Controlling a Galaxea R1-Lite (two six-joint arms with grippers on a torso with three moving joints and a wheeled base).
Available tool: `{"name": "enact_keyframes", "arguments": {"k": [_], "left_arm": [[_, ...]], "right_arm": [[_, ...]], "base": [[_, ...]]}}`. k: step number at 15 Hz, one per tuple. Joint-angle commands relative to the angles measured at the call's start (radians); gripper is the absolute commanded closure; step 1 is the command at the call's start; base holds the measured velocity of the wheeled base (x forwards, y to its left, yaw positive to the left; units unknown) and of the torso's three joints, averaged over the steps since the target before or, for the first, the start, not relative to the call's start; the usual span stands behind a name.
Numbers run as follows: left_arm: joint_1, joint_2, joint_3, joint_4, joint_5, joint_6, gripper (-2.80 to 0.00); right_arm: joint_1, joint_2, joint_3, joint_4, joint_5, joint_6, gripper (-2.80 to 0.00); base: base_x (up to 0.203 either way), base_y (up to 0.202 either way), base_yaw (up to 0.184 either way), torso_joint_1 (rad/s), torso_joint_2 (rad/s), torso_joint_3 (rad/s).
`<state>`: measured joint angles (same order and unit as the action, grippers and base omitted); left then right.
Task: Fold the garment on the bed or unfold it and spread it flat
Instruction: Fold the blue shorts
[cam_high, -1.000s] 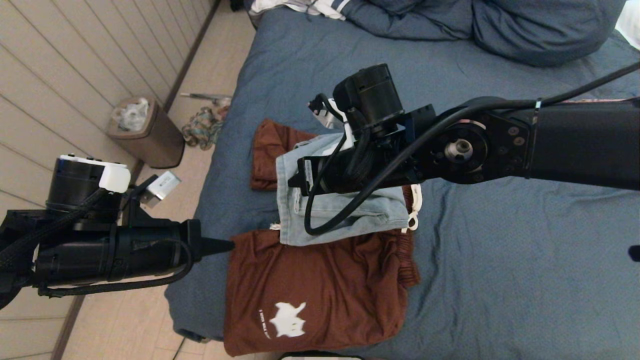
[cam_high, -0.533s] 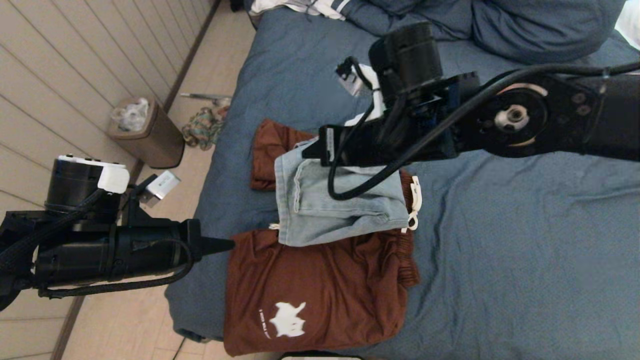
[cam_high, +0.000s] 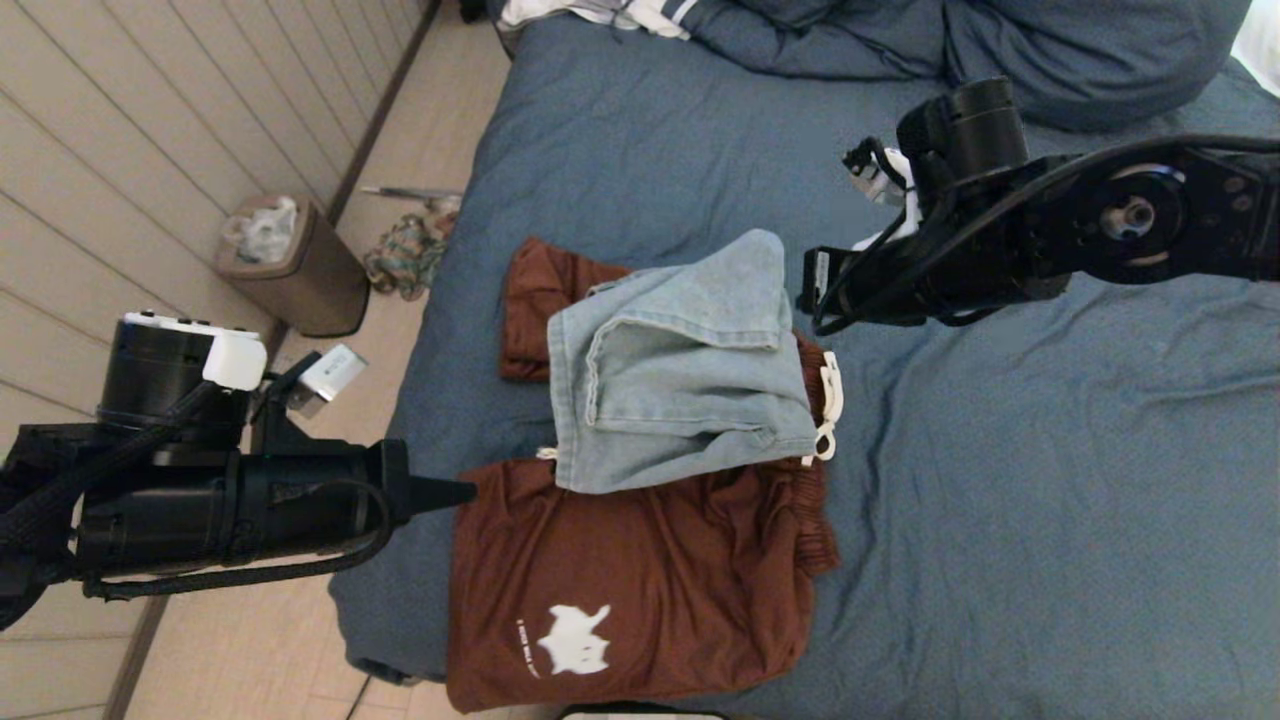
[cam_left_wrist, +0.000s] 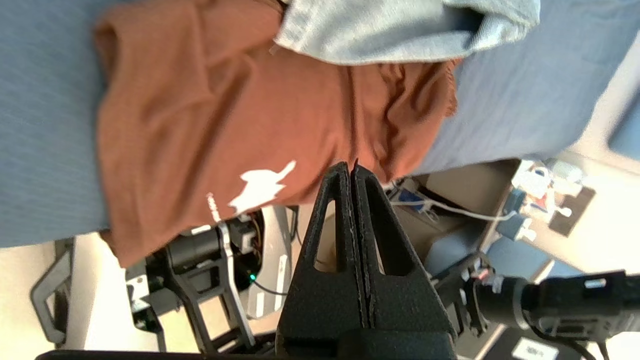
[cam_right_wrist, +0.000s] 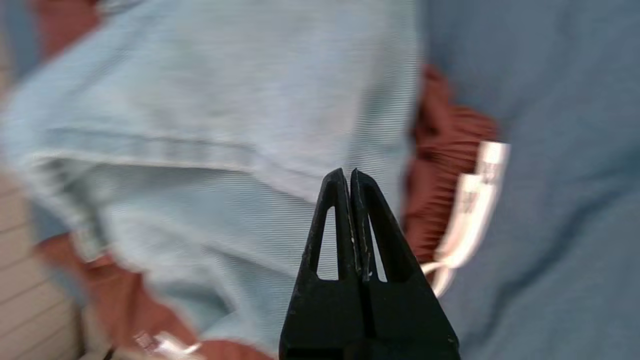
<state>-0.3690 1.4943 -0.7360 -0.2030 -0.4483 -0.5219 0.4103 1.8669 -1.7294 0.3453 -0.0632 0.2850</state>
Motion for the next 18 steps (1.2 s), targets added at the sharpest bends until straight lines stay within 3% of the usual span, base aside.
{"name": "enact_keyframes", "arguments": {"k": [1,6,10,15,18], "left_arm": [[-0.024,0.023,0.008,-0.003,-0.003,-0.005,0.0],[-0.034,0.04,0.01,-0.006,-0.003,-0.018,0.0],[-0.034,0.041,0.013,-0.005,-0.004,-0.018,0.0],[-0.034,0.046,0.016,-0.006,-0.004,-0.018,0.0],[-0.036,0.044,0.017,-0.006,-0.004,-0.02,0.0]], "right_arm": [[-0.022,0.033,-0.015,0.001,-0.019,-0.001,0.0],[-0.019,0.171,-0.185,0.07,-0.028,0.001,0.0],[0.005,0.246,-0.224,0.073,-0.066,-0.001,0.0],[0.078,0.266,-0.225,-0.059,-0.083,0.005,0.0],[0.175,0.277,-0.225,-0.205,-0.174,0.005,0.0]], "base": [[0.0,0.0,0.0,0.0,0.0,0.0],[0.0,0.0,0.0,0.0,0.0,0.0],[0.0,0.0,0.0,0.0,0.0,0.0],[0.0,0.0,0.0,0.0,0.0,0.0],[0.0,0.0,0.0,0.0,0.0,0.0]]}}
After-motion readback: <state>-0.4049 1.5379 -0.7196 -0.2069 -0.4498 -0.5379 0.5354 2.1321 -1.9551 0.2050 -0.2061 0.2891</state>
